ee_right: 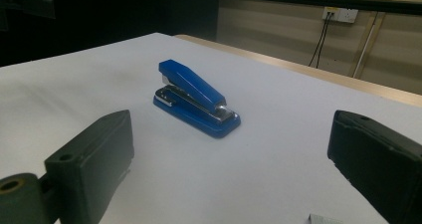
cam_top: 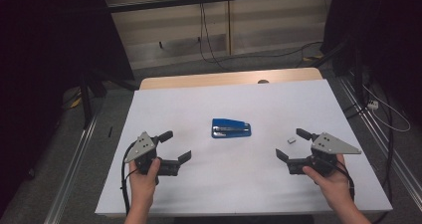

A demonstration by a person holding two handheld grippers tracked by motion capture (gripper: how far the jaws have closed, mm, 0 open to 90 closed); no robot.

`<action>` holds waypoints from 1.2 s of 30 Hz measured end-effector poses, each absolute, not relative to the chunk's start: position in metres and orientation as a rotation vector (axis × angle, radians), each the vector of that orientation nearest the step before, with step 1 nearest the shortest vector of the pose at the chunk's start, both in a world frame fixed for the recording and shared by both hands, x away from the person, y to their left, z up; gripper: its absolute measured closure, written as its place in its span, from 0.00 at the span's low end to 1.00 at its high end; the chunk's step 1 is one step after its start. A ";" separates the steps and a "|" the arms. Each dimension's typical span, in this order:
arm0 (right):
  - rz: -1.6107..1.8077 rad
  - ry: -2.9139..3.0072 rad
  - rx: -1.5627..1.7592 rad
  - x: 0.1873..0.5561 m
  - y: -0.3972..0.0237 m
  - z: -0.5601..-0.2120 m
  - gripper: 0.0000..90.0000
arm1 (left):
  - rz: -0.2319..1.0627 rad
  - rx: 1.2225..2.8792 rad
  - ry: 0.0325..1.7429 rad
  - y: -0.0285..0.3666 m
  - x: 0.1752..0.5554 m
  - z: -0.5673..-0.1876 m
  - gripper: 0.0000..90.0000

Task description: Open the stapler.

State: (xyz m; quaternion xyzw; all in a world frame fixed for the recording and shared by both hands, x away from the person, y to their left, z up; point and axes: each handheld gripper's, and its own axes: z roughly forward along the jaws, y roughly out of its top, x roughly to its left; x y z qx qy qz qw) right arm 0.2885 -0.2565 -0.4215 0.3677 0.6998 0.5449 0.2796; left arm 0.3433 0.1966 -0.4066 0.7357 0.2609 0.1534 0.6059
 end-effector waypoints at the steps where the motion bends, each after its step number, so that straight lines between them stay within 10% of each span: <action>1: 1.464 1.877 0.985 0.289 -0.255 -0.421 0.04 | 0.347 1.707 0.599 0.196 0.344 -0.407 0.03; 36: 1.469 1.935 0.969 0.323 -0.218 -0.419 0.04 | 0.289 1.720 0.600 0.162 0.369 -0.413 0.03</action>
